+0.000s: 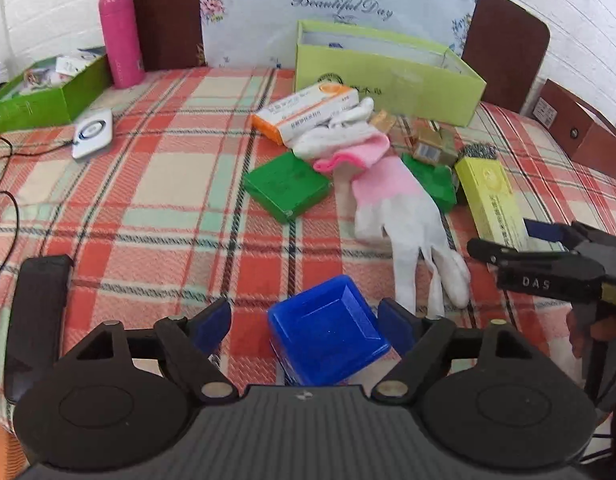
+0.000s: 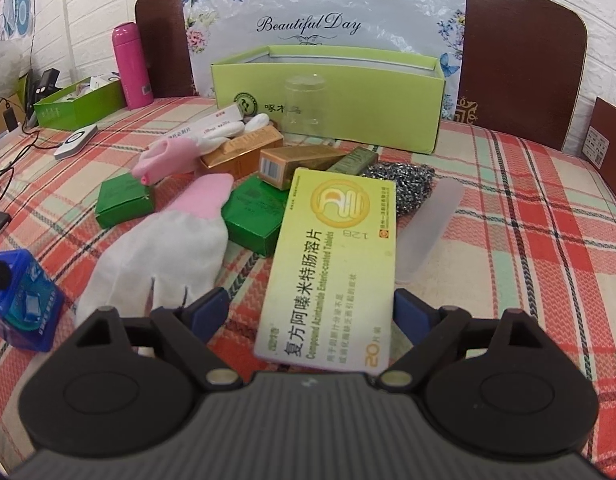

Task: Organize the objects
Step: 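Grasp the blue square container with the left tool while the right tool grasps the yellow medicine box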

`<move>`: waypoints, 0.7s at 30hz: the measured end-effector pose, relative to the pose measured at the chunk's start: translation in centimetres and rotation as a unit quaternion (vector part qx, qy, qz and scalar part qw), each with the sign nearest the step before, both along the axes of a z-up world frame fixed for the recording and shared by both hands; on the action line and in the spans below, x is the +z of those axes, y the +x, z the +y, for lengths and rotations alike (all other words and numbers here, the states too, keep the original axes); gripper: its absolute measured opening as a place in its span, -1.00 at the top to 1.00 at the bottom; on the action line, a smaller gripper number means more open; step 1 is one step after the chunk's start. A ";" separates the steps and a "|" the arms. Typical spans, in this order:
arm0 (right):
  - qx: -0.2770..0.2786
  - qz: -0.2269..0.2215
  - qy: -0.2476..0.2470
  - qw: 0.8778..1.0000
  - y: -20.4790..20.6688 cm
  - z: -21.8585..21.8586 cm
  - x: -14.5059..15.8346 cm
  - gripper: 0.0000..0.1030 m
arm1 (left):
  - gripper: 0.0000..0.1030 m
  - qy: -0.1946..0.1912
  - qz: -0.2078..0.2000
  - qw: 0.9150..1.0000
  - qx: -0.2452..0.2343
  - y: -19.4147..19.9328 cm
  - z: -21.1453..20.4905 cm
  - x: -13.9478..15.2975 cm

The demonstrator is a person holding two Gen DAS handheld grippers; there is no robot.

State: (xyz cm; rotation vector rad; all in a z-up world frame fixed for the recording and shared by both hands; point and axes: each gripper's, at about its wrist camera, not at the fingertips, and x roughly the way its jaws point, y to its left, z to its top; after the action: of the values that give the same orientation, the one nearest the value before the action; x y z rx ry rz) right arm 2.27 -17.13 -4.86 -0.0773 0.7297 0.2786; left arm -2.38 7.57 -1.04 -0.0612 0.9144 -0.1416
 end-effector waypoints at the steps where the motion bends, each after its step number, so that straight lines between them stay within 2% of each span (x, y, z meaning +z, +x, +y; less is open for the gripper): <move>1: 0.000 0.000 0.001 1.000 0.0 0.0 -0.1 -0.76 | -0.66 -0.014 0.011 1.000 0.001 0.2 0.0 -0.5; 2: -0.001 0.001 0.002 1.000 0.0 0.0 -0.1 -0.76 | -0.66 -0.026 0.020 0.999 0.003 0.5 0.0 -1.2; 4: -0.001 0.005 0.002 1.000 -0.1 -0.1 -0.3 -0.76 | -0.42 -0.039 0.038 0.999 0.003 1.2 -0.3 -2.7; 5: -0.003 0.006 0.002 1.000 -0.1 -0.1 -0.3 -0.76 | -0.38 -0.041 0.044 0.998 0.003 1.6 -0.5 -3.4; 6: -0.005 0.006 0.002 1.000 -0.1 -0.2 -0.4 -0.76 | -0.18 -0.042 0.042 0.998 0.001 1.9 -0.6 -3.9; 7: -0.010 0.007 0.001 1.000 0.1 -0.3 -0.6 -0.76 | -0.12 -0.035 0.032 0.999 0.003 2.1 -0.7 -4.0; 10: -0.024 0.011 0.007 1.000 0.8 -0.6 -0.9 -0.74 | -0.12 -0.055 0.024 0.998 -0.002 3.1 -0.8 -3.4; 13: -0.033 0.009 0.014 0.999 1.1 -0.7 -0.8 -0.28 | -0.12 -0.063 0.012 0.998 -0.015 3.7 -1.4 -2.6; 17: -0.025 0.012 0.020 0.999 0.8 -0.9 -0.2 -0.27 | -0.12 -0.077 -0.016 0.996 -0.034 4.1 -1.7 -0.5; 21: -0.007 -0.012 0.039 0.999 0.8 -1.1 2.4 -0.27 | -0.12 -0.082 -0.053 0.994 -0.053 5.8 -2.2 2.4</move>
State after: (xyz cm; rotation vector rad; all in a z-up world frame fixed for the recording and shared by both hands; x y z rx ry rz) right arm 3.09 -18.24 -2.50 -0.0022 0.6943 0.2908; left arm 3.43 5.37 1.33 -0.1572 0.7981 -0.3160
